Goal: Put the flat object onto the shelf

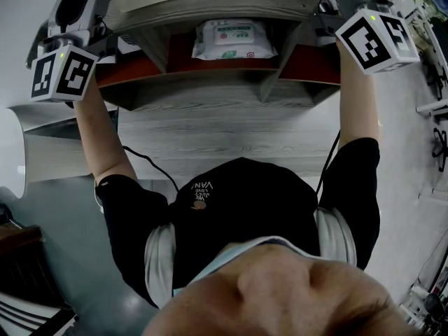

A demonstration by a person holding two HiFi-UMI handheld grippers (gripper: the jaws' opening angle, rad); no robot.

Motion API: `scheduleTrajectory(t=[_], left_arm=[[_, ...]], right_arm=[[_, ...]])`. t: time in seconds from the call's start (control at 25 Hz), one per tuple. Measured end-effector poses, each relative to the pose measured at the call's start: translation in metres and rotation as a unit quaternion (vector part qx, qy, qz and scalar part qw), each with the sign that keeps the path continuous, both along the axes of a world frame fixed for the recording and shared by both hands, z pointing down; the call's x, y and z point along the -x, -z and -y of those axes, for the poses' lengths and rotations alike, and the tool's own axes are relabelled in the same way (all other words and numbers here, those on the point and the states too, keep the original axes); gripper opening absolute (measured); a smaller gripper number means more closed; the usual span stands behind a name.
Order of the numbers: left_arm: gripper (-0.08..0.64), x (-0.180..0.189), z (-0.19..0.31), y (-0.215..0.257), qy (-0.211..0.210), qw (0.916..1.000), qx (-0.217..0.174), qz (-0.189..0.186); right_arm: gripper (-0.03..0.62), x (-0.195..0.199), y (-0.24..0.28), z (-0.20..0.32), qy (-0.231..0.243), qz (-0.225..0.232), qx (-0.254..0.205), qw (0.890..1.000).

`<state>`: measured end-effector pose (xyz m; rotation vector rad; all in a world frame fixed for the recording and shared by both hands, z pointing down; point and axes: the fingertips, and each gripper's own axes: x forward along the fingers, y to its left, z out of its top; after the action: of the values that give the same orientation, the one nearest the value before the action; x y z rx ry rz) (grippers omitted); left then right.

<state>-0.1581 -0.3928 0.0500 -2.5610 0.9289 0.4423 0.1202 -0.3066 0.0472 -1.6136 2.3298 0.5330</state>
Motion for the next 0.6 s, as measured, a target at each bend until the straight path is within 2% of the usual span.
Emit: scheduleTrajectory(t=[0.6], left_arm=[[0.219, 0.019, -0.012, -0.002, 0.019, 0.9995, 0.003, -0.024]], right_arm=[[0.209, 0.008, 0.001, -0.015, 0.017, 0.013, -0.02, 1.0]])
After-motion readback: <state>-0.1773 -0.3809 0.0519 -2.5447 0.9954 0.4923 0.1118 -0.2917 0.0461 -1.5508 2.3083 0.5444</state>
